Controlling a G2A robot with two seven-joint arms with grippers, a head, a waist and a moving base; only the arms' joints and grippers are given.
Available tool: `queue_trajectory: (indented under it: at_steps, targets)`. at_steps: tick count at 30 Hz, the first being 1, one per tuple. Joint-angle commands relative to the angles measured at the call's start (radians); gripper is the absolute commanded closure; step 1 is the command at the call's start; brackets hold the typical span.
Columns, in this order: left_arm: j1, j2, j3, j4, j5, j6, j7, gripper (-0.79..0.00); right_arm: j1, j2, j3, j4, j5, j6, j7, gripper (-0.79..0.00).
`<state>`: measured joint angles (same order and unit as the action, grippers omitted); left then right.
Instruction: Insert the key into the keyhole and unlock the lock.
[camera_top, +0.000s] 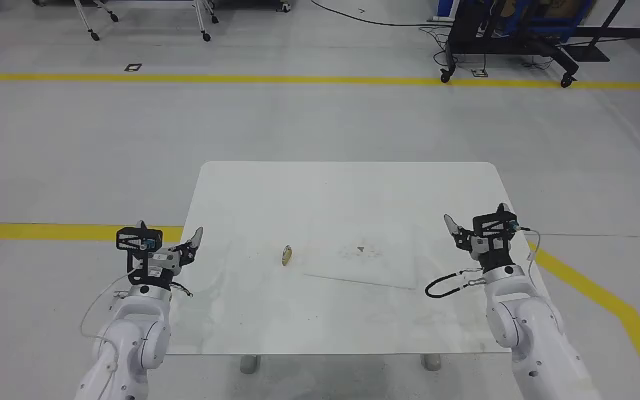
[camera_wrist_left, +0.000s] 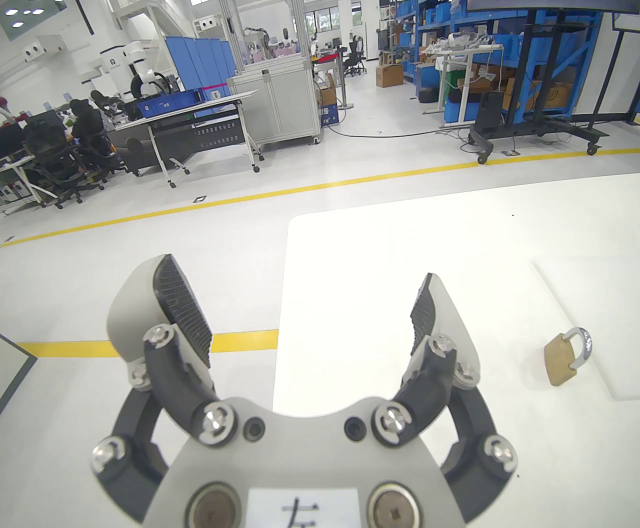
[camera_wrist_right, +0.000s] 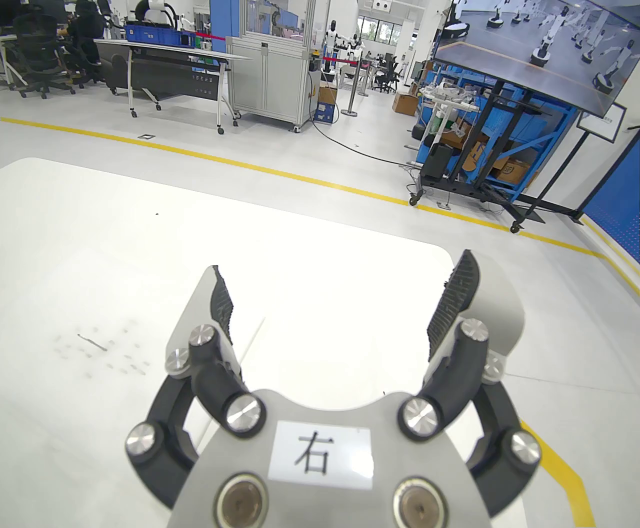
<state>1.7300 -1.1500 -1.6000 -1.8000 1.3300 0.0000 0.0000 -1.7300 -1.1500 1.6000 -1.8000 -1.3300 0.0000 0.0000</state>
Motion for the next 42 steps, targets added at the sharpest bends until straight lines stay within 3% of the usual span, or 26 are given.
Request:
queue_trajectory:
  at_steps: [1, 8, 16, 30, 39, 42]
  targets:
    - [0.0, 0.0, 0.0, 0.0, 0.0, 0.0, 0.0, -0.785, 0.0, 0.0, 0.0, 0.0, 0.0, 0.0, 0.0, -0.785]
    - [0.0, 0.0, 0.0, 0.0, 0.0, 0.0, 0.0, -0.785, 0.003, 0.0, -0.009, 0.0, -0.005, -0.016, 0.003, -0.785]
    - [0.0, 0.0, 0.0, 0.0, 0.0, 0.0, 0.0, -0.785, 0.154, -0.004, -0.149, 0.094, -0.055, -0.215, 0.096, -0.785]
    - [0.0, 0.0, 0.0, 0.0, 0.0, 0.0, 0.0, -0.785, 0.154, -0.004, -0.149, 0.094, -0.055, -0.215, 0.096, -0.785]
    - [0.0, 0.0, 0.0, 0.0, 0.0, 0.0, 0.0, -0.785, 0.338, -0.011, -0.292, 0.315, -0.002, -0.574, 0.037, -0.785]
    - [0.0, 0.0, 0.0, 0.0, 0.0, 0.0, 0.0, -0.785, 0.414, -0.011, -0.336, 0.401, -0.046, -0.695, 0.021, -0.785]
